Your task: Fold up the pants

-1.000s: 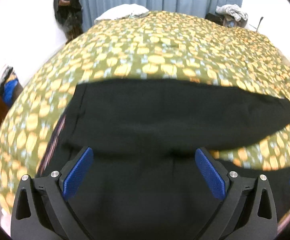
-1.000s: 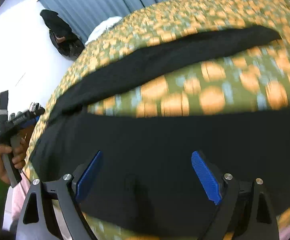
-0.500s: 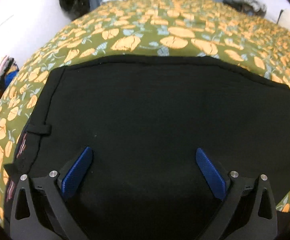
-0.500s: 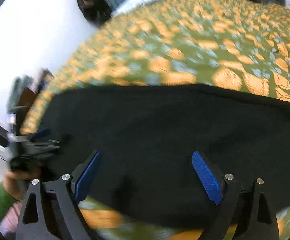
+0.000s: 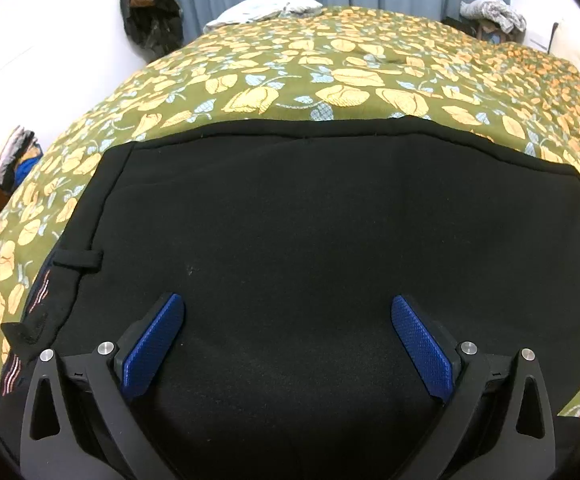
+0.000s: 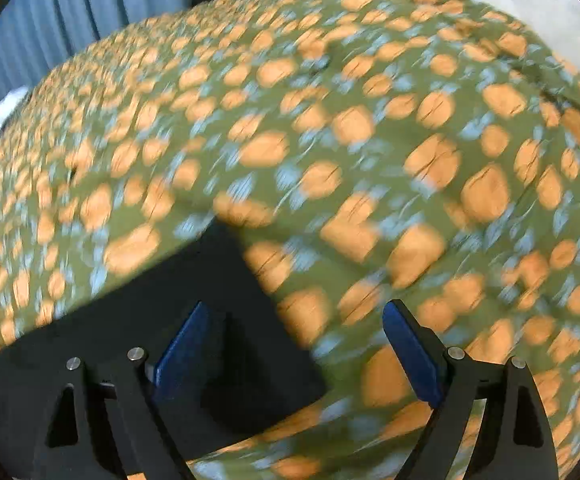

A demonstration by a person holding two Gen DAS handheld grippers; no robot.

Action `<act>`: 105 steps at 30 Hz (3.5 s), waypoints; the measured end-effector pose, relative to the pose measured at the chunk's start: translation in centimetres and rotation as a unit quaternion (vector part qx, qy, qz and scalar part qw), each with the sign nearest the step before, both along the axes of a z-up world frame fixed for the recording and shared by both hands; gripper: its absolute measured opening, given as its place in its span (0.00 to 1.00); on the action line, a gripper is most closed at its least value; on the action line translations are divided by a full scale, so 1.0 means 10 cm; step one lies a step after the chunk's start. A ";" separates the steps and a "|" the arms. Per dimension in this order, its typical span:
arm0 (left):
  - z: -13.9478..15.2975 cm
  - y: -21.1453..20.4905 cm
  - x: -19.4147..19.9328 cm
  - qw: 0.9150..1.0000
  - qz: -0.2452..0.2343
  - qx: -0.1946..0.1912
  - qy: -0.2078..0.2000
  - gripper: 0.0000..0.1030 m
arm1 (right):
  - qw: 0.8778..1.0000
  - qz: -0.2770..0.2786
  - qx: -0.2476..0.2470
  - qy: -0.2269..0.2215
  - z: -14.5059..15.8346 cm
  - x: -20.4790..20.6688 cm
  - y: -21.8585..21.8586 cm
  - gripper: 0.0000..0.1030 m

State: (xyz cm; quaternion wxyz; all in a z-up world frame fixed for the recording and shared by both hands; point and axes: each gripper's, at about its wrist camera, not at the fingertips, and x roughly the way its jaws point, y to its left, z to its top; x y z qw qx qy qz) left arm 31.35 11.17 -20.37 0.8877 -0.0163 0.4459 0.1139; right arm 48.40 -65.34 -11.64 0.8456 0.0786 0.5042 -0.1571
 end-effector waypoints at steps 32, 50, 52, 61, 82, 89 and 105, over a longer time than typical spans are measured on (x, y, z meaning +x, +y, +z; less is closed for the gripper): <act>0.04 -0.08 0.10 0.999 0.018 0.024 0.034 1.00 | 0.995 0.024 -0.081 -0.053 0.16 -3.95 0.54 0.62; 0.27 -0.29 -1.11 0.996 -0.058 0.029 0.058 1.00 | 0.973 0.155 0.127 -0.115 -0.02 -3.63 2.38 0.72; 0.13 -0.20 -1.16 0.998 -0.050 0.002 0.039 1.00 | 0.972 0.123 0.163 -0.120 -0.18 -3.60 2.27 0.73; 0.07 -0.23 -1.16 0.999 -0.046 0.013 0.012 1.00 | 0.936 -0.102 0.287 -0.178 -0.69 -3.73 1.30 0.73; 0.98 -0.41 0.22 0.958 -0.114 -0.256 0.059 0.99 | 0.940 0.007 0.210 -0.270 0.61 -3.81 1.30 0.04; 0.51 -0.52 0.98 0.952 -0.029 -0.275 0.130 0.93 | 0.927 0.082 0.208 -0.301 1.15 -4.25 1.42 0.04; 1.52 -0.16 -1.51 0.983 -0.020 -0.184 -0.018 0.09 | 0.951 0.120 0.223 -0.176 0.67 -3.53 0.91 0.04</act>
